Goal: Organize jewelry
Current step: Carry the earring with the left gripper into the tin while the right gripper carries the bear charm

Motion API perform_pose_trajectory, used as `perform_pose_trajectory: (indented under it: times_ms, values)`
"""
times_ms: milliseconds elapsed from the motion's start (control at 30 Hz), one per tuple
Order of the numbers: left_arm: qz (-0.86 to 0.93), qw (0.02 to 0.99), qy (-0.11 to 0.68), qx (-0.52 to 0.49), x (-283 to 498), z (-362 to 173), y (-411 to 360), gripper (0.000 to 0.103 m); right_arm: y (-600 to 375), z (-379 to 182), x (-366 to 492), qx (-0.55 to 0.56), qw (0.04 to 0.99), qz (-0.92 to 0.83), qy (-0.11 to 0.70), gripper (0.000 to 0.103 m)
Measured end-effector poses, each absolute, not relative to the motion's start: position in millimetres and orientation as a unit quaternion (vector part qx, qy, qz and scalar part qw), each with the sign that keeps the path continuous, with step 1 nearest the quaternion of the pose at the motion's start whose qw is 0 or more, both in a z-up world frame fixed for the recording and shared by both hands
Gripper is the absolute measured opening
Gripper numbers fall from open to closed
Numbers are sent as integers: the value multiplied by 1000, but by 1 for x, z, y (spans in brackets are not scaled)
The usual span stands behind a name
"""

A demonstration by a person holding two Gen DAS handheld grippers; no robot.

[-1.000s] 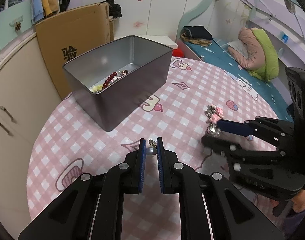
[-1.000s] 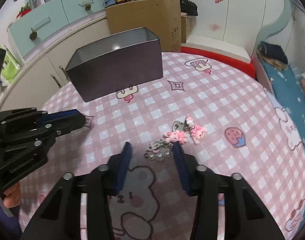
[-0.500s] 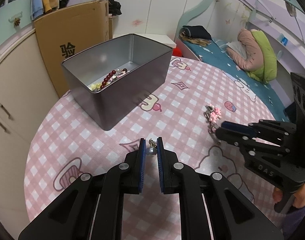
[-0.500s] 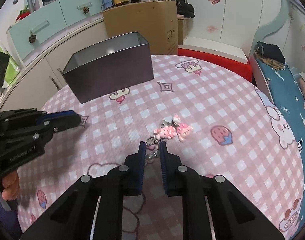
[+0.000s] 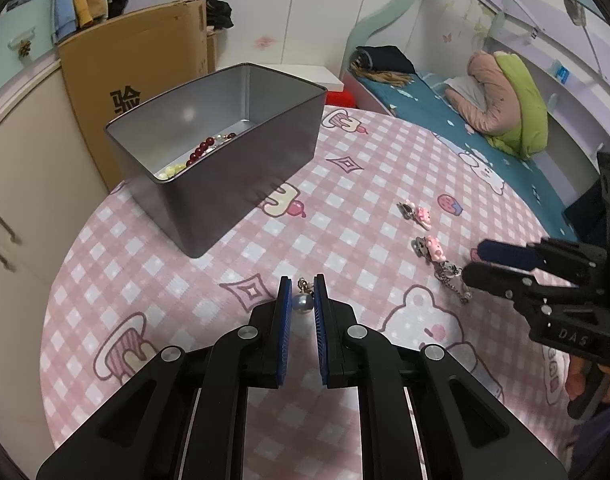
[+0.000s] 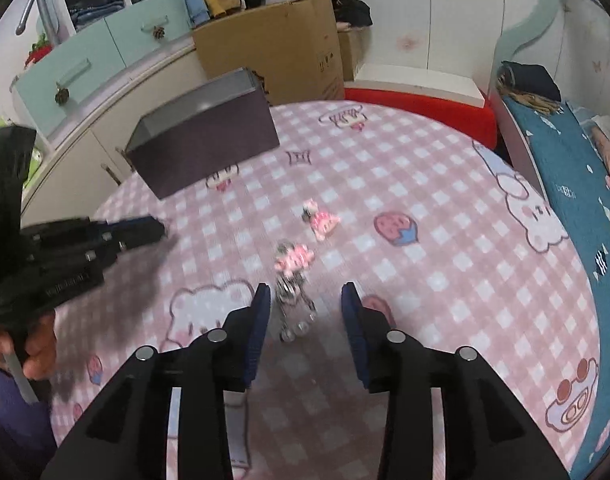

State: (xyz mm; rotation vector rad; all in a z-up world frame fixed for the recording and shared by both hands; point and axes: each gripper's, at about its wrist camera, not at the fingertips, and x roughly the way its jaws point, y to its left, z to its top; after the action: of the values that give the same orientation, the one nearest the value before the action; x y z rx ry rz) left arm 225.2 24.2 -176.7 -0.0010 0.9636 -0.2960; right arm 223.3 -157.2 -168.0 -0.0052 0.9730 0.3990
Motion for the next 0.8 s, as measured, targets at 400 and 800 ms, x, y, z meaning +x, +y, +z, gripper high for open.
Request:
perform_pose_trajectory:
  times_ms: [400,800]
  values:
    - [-145,874,464,-4,226,-180,23,12,-135,-180,248,-13,862,184,472,13]
    - [-176,873,455,-15,226,-165,18,12,-159,-146,245,43,876,199,438,12]
